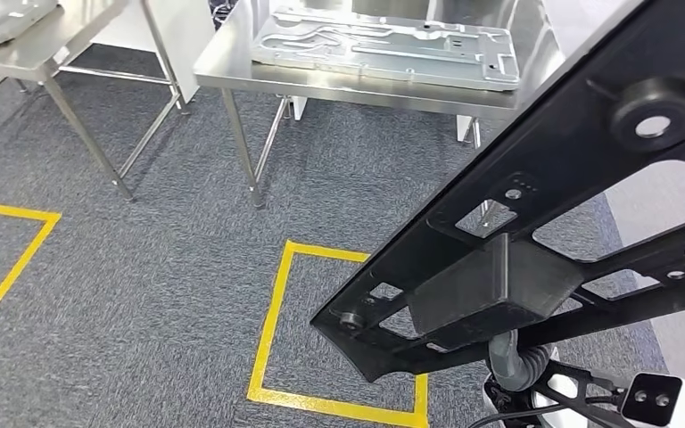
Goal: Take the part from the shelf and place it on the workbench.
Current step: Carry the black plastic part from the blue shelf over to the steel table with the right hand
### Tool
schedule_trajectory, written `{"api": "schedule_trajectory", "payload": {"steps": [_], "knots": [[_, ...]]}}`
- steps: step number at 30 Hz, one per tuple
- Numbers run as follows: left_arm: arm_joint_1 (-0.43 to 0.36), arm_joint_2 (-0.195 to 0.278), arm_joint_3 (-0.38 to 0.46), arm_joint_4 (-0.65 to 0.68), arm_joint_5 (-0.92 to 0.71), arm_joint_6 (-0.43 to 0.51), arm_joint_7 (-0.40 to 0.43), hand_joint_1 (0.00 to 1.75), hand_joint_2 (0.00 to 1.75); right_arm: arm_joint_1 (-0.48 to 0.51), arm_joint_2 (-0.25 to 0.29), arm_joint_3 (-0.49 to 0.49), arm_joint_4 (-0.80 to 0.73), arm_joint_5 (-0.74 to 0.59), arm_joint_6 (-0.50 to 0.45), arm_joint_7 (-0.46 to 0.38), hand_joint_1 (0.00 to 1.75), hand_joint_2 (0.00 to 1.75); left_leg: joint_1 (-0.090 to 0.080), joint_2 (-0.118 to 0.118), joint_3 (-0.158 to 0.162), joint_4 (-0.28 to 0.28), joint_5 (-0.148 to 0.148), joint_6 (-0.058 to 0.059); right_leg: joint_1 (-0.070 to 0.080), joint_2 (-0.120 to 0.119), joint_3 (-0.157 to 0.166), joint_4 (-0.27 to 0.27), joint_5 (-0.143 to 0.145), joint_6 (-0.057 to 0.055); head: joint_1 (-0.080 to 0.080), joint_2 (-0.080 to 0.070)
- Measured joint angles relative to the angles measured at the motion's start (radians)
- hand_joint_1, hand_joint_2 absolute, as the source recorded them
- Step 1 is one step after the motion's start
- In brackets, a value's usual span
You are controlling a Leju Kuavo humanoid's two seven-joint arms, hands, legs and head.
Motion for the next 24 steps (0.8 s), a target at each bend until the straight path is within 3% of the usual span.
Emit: {"api": "schedule_trajectory", "payload": {"steps": [2,4,6,8,9,11,15,16,19,20,22,24], "knots": [[-0.002,0.0,0.0,0.0,0.0,0.0,0.002,0.0,1.75,-0.006,0.0,0.001,0.002,0.001,-0.008,0.0,1.75,1.75,-0.003,0.017,0.004,0.0,-0.003,-0.009,0.008,-0.009,0.013,-0.034,0.003,-0.01,0.0,0.0],[-0.005,0.0,0.0,0.0,0.001,0.0,0.006,0.0,1.75,-0.009,0.0,0.002,0.003,0.003,-0.016,0.0,1.75,1.75,-0.003,0.027,0.008,0.0,-0.007,-0.02,0.004,0.014,0.012,-0.04,0.009,-0.018,0.0,0.0],[-0.006,0.0,0.0,0.0,0.002,0.002,0.01,0.0,1.75,-0.013,0.0,0.004,0.004,0.001,-0.019,0.0,1.75,1.75,0.0,-0.007,-0.008,0.046,-0.041,-0.029,-0.004,0.035,0.016,-0.049,0.016,-0.029,0.0,0.0],[-0.003,0.0,0.0,0.0,0.001,0.003,0.014,0.0,1.75,-0.018,0.0,0.006,0.007,-0.006,-0.018,0.0,1.75,1.75,0.005,-0.057,-0.063,0.168,-0.105,-0.037,-0.006,0.056,0.016,-0.051,0.019,-0.035,0.0,0.0],[-0.002,0.0,0.0,0.0,0.0,0.003,0.015,0.0,1.75,-0.019,0.0,0.007,0.009,-0.008,-0.017,0.0,1.75,1.75,0.007,-0.068,-0.093,0.231,-0.131,-0.04,-0.005,0.067,0.015,-0.051,0.019,-0.036,0.0,0.0],[0.0,0.001,0.0,0.0,0.0,0.003,0.015,0.0,1.75,-0.019,-0.001,0.007,0.012,-0.01,-0.016,0.0,1.75,1.75,0.007,-0.073,-0.126,0.298,-0.153,-0.043,-0.005,0.079,0.015,-0.05,0.019,-0.036,0.0,0.0],[0.001,0.001,0.0,0.0,0.0,0.003,0.015,0.0,1.75,-0.019,-0.001,0.007,0.014,-0.01,-0.016,0.0,1.75,1.75,0.007,-0.073,-0.134,0.31,-0.15,-0.043,-0.005,0.086,0.015,-0.049,0.019,-0.036,0.0,0.0],[0.001,0.001,0.0,0.0,0.0,0.002,0.015,0.0,1.75,-0.019,-0.001,0.007,0.016,-0.011,-0.017,0.0,1.75,1.75,0.008,-0.074,-0.125,0.286,-0.128,-0.043,-0.005,0.096,0.015,-0.048,0.019,-0.036,0.0,0.0],[0.001,0.002,0.001,0.0,0.001,-0.011,0.018,0.0,1.75,-0.027,-0.001,0.013,0.022,-0.004,-0.037,0.0,1.75,1.75,0.013,-0.133,-0.034,0.059,-0.015,-0.031,-0.005,0.147,0.009,-0.034,0.014,-0.02,0.0,0.0],[-0.001,0.003,0.001,0.0,0.0,-0.017,0.02,0.0,1.75,-0.03,-0.001,0.016,0.024,0.001,-0.047,0.0,1.75,1.75,0.013,-0.149,-0.014,0.01,0.002,-0.025,-0.006,0.159,0.005,-0.032,0.015,-0.012,0.0,0.0],[-0.004,0.003,0.001,0.0,0.0,-0.024,0.023,0.0,1.75,-0.031,-0.001,0.02,0.024,0.01,-0.064,0.0,1.75,1.75,0.012,-0.137,-0.012,0.005,0.008,-0.011,-0.01,0.164,0.001,-0.033,0.016,0.001,0.0,0.0],[-0.005,0.002,0.001,0.0,0.002,-0.032,0.027,0.0,1.75,-0.035,-0.002,0.024,0.024,0.017,-0.079,0.0,1.75,1.75,0.015,-0.125,-0.008,-0.003,0.014,0.003,-0.009,0.126,-0.016,0.004,-0.009,0.01,0.0,0.0]]}}
